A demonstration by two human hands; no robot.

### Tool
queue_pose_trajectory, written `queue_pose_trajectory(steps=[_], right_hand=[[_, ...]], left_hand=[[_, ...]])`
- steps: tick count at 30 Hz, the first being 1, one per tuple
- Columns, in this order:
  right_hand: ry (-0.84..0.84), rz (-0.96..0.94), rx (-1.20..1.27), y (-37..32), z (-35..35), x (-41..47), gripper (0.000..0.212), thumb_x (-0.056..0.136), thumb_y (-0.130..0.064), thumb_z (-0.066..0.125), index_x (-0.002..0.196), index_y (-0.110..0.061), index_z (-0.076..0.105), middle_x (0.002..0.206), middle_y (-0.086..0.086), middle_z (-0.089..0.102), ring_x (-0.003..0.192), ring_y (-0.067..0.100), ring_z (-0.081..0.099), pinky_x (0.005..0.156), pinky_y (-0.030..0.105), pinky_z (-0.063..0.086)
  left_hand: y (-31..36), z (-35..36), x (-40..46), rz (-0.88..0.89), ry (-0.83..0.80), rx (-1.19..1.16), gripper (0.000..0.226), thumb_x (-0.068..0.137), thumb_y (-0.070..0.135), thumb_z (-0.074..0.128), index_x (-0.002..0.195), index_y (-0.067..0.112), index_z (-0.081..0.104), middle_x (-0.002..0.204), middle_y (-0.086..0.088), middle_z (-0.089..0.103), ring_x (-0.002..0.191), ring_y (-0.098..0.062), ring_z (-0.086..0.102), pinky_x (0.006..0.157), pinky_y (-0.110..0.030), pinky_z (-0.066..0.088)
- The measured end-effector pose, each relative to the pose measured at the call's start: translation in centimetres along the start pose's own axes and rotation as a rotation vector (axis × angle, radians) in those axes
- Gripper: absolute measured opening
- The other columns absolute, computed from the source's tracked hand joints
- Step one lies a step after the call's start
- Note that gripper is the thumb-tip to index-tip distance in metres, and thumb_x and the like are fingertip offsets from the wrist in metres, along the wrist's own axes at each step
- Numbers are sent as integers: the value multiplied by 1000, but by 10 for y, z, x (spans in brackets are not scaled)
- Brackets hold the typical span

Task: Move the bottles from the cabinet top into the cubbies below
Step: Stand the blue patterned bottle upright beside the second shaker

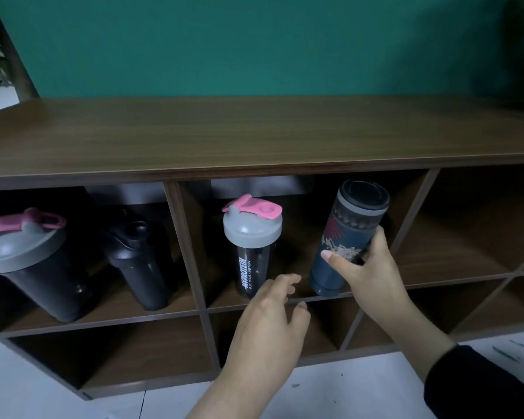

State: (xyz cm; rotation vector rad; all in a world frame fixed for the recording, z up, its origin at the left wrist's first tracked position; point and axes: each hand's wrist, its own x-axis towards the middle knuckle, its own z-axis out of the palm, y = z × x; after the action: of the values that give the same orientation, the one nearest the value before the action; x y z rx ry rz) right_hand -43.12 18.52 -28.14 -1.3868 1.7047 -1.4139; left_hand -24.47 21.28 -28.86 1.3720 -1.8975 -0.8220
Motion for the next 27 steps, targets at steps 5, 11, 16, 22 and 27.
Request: queue_pose_trajectory(steps=[5,11,16,22,27], right_hand=[[19,23,11,-5,-4,-5,68,80,-25,83,131,-39,41,119,-27,59,107,-12,58,82,13,46],[32,118,240,-5,-3,-41,57,78,-19,83,124,-34,54,107,-15,73,106,4,69,88,32,58],[-89,361,514,-15,2,-53,59,66,-46,78,120,-27,63,107,-1,79,99,21,77,83,49,62],[187,-240,-447,10,-19,-63,40,78,-64,59,106,-36,65,104,-18,65,102,18,64,89,38,53],[-9,-533,-793,18,-17,-39,105,61,-39,93,150,-30,38,154,2,46,148,26,34,120,56,20]], left_hand=[[-4,1,2,10,-4,-4,43,94,32,57,135,41,49,124,23,54,115,2,52,88,-10,40],[-7,7,1,58,-112,70,90,80,52,69,152,43,16,152,21,32,139,-2,31,114,-28,33],[8,-7,-5,93,-153,165,93,72,53,71,148,49,17,131,19,53,111,-6,56,93,-24,48],[26,-49,-1,165,-62,527,91,71,58,62,151,44,20,123,10,59,112,-15,58,91,-28,49],[37,-65,3,215,-48,607,92,74,58,63,151,47,15,125,13,54,115,-12,54,92,-27,47]])
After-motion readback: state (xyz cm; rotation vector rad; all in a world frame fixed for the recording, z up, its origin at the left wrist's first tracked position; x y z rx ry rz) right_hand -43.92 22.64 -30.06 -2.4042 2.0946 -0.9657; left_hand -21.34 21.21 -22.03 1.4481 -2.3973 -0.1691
